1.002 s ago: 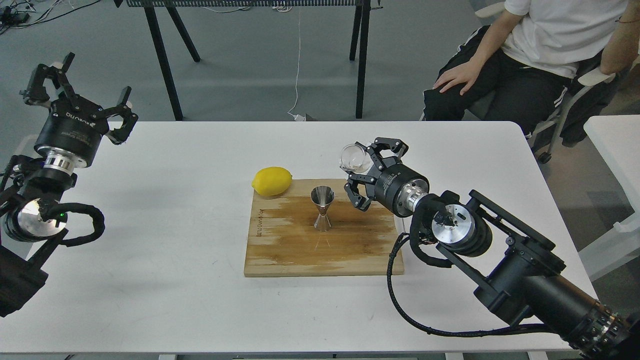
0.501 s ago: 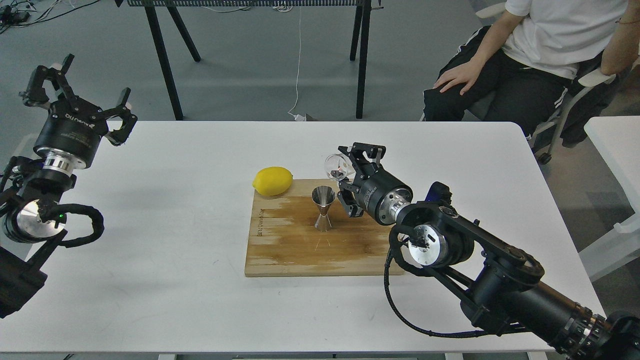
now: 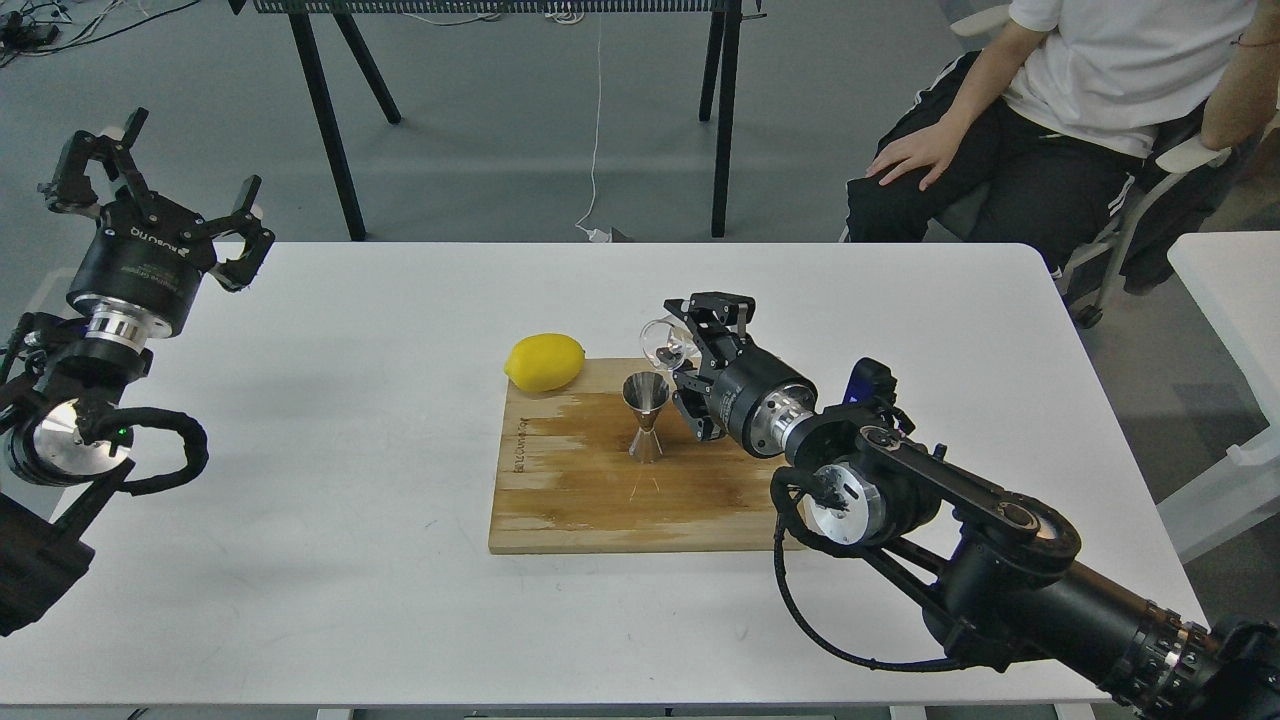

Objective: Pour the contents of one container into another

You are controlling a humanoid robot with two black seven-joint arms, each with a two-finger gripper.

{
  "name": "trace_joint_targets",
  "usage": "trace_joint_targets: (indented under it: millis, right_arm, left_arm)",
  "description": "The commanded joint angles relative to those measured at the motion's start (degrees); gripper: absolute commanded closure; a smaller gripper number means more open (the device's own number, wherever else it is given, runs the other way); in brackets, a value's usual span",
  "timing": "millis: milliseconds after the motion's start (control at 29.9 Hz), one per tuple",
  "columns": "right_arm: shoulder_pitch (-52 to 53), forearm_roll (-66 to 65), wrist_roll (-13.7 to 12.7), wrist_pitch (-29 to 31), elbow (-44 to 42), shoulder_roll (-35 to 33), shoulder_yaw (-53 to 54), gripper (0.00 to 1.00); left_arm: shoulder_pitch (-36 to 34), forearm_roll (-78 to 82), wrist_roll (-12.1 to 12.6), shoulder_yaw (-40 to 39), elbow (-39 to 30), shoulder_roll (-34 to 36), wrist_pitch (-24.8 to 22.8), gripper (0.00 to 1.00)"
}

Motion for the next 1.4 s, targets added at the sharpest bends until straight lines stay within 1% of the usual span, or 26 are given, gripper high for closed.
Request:
trace_joint_targets:
  millis: [0,200,434,868,1102,1369]
  right_arm:
    - [0.00,-3.11,0.26,-0.01,-0.10,-0.01,-1.49,0.61]
    - [0.09,-3.37,0.26,-0.01,-0.10,-0.10,-1.58,0.61]
    - [0.00,-8.99,0.35,-0.10,-1.07,-0.01,-1.75,0.61]
    - [2.20,-9.35,0.44,-0.10,-1.86,-0.10,-3.16,0.61]
    - [2.29,-12.86,0.70,-0.27,-2.39,-0.01,-4.74,0.61]
    - [2.20,-15.76,1.05,-1.41,-3.00,-0.01,-5.00,0.61]
  left_arm:
    - [0.06,-0.08,0.00,0.00,0.00,0.15,-0.07,0.00]
    - [0.06,-0.08,0.00,0.00,0.00,0.06,0.02,0.00]
    - [0.06,-0.08,0.00,0.00,0.00,0.06,-0.07,0.00]
    - [0.06,-0.08,0.00,0.00,0.00,0.15,-0.16,0.00]
    - [0.06,-0.08,-0.09,0.00,0.00,0.06,-0.16,0.00]
    - [0.06,-0.08,-0.18,0.00,0.00,0.06,-0.07,0.00]
